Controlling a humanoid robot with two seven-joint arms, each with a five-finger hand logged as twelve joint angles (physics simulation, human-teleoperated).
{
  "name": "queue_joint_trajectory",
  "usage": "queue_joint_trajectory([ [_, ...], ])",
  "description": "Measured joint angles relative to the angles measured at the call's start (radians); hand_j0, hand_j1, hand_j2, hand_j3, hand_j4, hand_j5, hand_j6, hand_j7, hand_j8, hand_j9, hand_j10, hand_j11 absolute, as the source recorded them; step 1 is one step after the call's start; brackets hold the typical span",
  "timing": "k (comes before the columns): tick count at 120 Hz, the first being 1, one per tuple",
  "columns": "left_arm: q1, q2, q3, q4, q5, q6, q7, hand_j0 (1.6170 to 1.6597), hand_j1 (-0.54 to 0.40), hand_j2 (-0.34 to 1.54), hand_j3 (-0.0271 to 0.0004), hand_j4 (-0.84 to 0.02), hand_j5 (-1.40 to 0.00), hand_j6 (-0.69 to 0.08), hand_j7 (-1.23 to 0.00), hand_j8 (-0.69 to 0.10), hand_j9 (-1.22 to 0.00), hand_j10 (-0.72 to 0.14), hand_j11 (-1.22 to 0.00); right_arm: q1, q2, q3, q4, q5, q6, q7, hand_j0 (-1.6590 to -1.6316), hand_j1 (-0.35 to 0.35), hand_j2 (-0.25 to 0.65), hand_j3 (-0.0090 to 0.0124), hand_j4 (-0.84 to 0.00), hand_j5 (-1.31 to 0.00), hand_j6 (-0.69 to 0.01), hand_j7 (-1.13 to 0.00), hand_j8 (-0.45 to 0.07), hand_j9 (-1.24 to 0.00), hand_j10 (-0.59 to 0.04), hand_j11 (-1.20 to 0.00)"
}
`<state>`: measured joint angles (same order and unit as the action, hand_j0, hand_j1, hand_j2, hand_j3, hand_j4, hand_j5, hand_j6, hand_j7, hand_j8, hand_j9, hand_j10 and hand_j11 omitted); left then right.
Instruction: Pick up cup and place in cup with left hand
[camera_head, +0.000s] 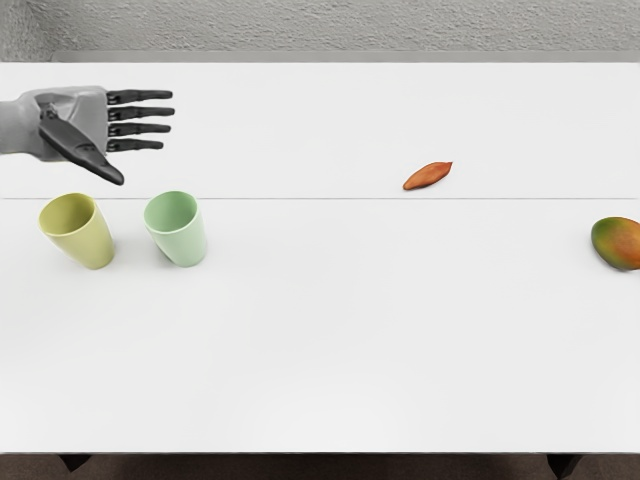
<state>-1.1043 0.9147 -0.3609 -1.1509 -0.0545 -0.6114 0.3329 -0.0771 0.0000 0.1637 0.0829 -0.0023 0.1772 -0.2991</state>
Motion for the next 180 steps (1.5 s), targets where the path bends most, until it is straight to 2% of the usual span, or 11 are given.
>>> queue_joint_trajectory([
  [30,-0.046,0.002,-0.01,0.0,0.141,0.0,0.005,1.6578,0.349,0.0,0.0,0.0,0.0,0.0,0.0,0.0,0.0,0.0,0.0,0.0,0.0,-0.001,-0.001,-0.001,-0.002,0.0,-1.6579,-0.349,0.0,0.0,0.0,0.0,-0.001,0.0,0.0,0.0,0.0,0.0],
  [46,-0.1,-0.02,-0.011,-0.002,0.28,0.004,0.063,1.6579,0.349,0.0,0.0,0.0,0.0,0.0,0.0,0.0,0.0,0.0,0.0,0.0,0.0,-0.001,-0.001,-0.001,-0.002,0.0,-1.658,-0.349,0.0,0.0,0.0,0.0,0.0,0.0,0.0,0.0,0.0,0.0],
  [56,-0.106,-0.064,0.003,-0.041,0.387,0.094,0.079,1.658,0.349,0.0,0.0,-0.001,0.0,-0.001,0.0,-0.001,0.0,-0.001,0.0,0.0,0.0,-0.001,-0.001,-0.001,-0.002,0.0,-1.658,-0.349,0.0,0.0,0.0,0.0,-0.001,0.0,0.0,0.0,0.0,0.0],
  [63,-0.156,-0.057,0.044,-0.115,0.471,0.209,0.084,1.658,0.349,0.0,0.0,-0.002,0.0,-0.002,0.0,-0.002,0.0,-0.001,0.0,0.0,0.0,-0.001,-0.001,-0.001,-0.002,0.0,-1.658,-0.349,0.0,0.0,0.0,0.0,-0.001,0.0,0.0,0.0,0.0,0.0],
  [73,-0.182,-0.059,0.105,-0.2,0.537,0.321,0.085,1.658,0.349,0.0,0.0,-0.002,0.0,-0.003,0.0,-0.002,0.0,-0.002,0.0,0.0,0.0,-0.001,-0.001,-0.001,-0.002,0.0,-1.658,-0.349,0.0,0.0,0.0,0.0,-0.001,0.0,0.0,0.0,0.0,0.0],
  [79,-0.24,-0.081,0.176,-0.247,0.568,0.409,0.085,1.658,0.349,0.0,0.0,-0.002,0.0,-0.003,0.0,-0.002,0.0,-0.002,0.0,0.0,0.0,-0.001,-0.001,-0.001,-0.002,0.0,-1.658,-0.349,0.0,0.0,0.0,0.0,-0.001,0.0,0.0,0.0,0.0,0.0],
  [93,-0.305,-0.135,0.348,-0.33,0.641,0.596,0.084,1.658,0.349,0.0,0.0,-0.003,0.0,-0.003,0.0,-0.003,0.0,-0.002,0.0,0.0,0.0,-0.001,-0.001,-0.001,-0.002,0.0,-1.658,-0.349,0.0,0.0,0.0,0.0,-0.001,0.0,0.0,0.0,0.0,0.0],
  [106,-0.334,-0.155,0.489,-0.395,0.683,0.736,0.084,1.658,0.343,0.0,0.0,-0.008,-0.01,-0.009,-0.01,-0.009,-0.01,-0.008,-0.01,0.0,0.0,-0.001,-0.001,-0.001,-0.002,0.0,-1.6581,-0.349,0.0,0.0,0.0,0.0,-0.001,0.0,0.0,0.0,0.0,0.0],
  [120,-0.335,-0.197,0.592,-0.429,0.719,0.855,0.084,1.658,0.315,0.01,0.0,-0.032,-0.04,-0.033,-0.04,-0.033,-0.04,-0.032,-0.04,0.0,0.0,-0.001,-0.001,-0.001,-0.002,0.0,-1.6581,-0.349,0.0,0.0,0.0,0.0,-0.001,0.0,0.0,0.0,0.0,0.0],
  [143,-0.335,-0.21,0.66,-0.443,0.747,0.934,0.085,1.658,0.183,0.03,0.0,-0.141,-0.18,-0.143,-0.18,-0.142,-0.18,-0.141,-0.18,0.0,0.0,-0.001,-0.001,-0.001,-0.002,0.0,-1.6581,-0.349,0.0,0.0,0.0,0.0,-0.001,0.0,0.0,0.0,0.0,0.0],
  [180,-0.342,-0.199,0.676,-0.476,0.752,0.948,0.09,1.658,0.01,0.06,0.0,-0.286,-0.37,-0.287,-0.37,-0.287,-0.37,-0.286,-0.37,0.0,0.0,-0.001,-0.001,-0.001,-0.002,0.0,-1.6581,-0.349,0.0,0.0,0.0,0.0,-0.001,0.0,0.0,0.0,0.0,0.0],
])
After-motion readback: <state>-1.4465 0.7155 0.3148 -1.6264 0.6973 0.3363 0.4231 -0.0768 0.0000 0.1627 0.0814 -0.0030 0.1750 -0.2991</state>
